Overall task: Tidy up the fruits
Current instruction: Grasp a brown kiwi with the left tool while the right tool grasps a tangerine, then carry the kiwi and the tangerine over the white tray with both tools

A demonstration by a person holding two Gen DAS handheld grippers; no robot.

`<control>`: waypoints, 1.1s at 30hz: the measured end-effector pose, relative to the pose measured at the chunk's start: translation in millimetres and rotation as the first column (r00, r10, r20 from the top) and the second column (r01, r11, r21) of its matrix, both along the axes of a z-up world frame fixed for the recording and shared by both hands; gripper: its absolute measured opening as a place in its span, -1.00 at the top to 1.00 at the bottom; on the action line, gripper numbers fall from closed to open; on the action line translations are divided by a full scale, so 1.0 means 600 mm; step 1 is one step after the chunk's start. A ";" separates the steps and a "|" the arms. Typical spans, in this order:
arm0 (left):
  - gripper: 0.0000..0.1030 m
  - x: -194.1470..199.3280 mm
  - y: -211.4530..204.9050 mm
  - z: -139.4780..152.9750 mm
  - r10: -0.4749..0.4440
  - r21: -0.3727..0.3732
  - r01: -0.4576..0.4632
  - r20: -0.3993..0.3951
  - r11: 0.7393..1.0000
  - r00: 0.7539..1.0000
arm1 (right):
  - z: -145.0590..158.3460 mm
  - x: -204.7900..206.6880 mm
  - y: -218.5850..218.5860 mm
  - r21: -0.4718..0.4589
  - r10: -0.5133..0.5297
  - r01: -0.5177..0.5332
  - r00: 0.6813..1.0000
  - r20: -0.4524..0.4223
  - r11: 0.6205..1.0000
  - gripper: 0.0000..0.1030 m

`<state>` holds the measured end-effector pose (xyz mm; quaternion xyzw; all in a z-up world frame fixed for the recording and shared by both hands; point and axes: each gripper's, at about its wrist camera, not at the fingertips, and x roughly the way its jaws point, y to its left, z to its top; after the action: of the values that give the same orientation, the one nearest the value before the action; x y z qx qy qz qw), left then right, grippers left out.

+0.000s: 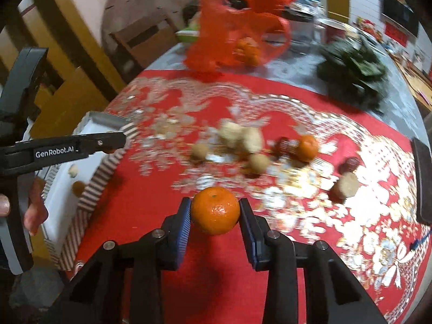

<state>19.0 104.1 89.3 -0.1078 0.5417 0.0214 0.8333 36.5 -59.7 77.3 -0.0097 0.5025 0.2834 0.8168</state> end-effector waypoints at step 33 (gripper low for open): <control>0.47 -0.204 0.305 -0.056 0.313 0.010 -0.314 -0.097 0.949 0.945 | -0.020 -0.016 0.395 -0.020 0.391 -0.392 0.920 -0.013 0.920 0.26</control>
<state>-103.3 287.2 55.6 -0.1937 0.5579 0.1572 0.7916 27.0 177.6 65.5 -0.1177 0.4970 0.4353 0.7413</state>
